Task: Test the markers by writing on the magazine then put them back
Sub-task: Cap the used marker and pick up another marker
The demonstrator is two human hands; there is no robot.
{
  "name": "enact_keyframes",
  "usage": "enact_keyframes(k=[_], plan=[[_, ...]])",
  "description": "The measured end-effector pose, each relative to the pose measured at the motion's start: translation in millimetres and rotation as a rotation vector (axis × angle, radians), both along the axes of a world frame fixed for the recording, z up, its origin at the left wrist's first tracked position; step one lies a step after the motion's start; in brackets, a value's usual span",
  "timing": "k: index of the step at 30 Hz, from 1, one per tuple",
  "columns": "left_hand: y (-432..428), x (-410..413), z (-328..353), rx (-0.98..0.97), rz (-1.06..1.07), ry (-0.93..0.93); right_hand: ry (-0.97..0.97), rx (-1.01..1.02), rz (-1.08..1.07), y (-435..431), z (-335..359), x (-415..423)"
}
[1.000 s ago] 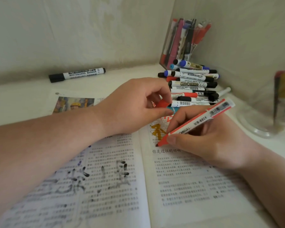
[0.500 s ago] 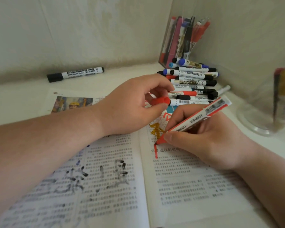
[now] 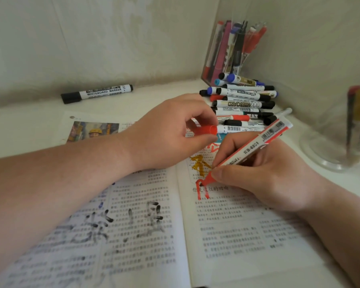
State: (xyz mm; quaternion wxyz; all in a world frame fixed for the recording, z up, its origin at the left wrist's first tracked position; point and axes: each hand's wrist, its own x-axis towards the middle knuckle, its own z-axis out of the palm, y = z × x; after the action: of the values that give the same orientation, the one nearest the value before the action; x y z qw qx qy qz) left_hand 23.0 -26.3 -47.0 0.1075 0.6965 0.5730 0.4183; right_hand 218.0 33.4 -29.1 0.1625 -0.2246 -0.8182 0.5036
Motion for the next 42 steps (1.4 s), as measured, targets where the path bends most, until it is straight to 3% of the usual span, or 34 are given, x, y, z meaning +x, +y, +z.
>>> enact_keyframes(k=[7, 13, 27, 42], plan=[[-0.9, 0.6, 1.3, -0.030, 0.003, 0.025, 0.011, 0.013, 0.053, -1.4, 1.4, 2.7], [-1.7, 1.6, 1.4, -0.049, 0.009, 0.025, 0.084, -0.018, -0.076, 11.5, -1.3, 8.0], [-3.4, 3.5, 0.7, -0.063, 0.035, 0.008, 0.009, 0.015, -0.023, 7.1, -0.1, 7.0], [-1.3, -0.3, -1.6, -0.060, 0.030, 0.057, 0.056, 0.024, -0.023, 5.9, 1.2, 6.1]])
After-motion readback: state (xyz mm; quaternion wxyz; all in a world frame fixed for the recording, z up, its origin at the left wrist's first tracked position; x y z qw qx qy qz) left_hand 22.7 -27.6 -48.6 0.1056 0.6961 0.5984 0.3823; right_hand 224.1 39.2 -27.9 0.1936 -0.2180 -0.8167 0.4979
